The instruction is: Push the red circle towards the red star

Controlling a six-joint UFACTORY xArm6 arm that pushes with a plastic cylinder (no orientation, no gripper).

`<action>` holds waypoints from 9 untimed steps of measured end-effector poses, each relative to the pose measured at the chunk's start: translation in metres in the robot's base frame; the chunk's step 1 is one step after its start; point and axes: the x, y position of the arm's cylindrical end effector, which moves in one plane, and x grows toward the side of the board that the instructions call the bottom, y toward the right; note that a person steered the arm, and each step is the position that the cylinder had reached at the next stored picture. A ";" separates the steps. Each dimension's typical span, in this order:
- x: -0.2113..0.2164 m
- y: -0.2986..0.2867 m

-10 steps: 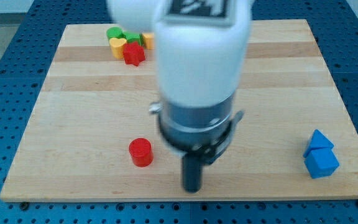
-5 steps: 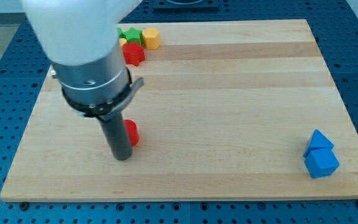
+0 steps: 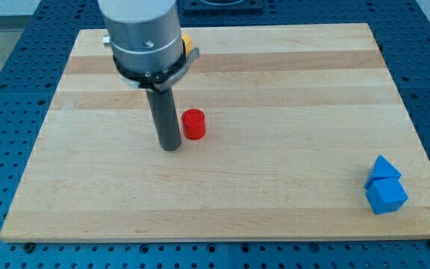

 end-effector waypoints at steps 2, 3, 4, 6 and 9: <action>-0.021 0.048; -0.054 0.045; -0.093 0.040; -0.106 0.037; -0.116 0.023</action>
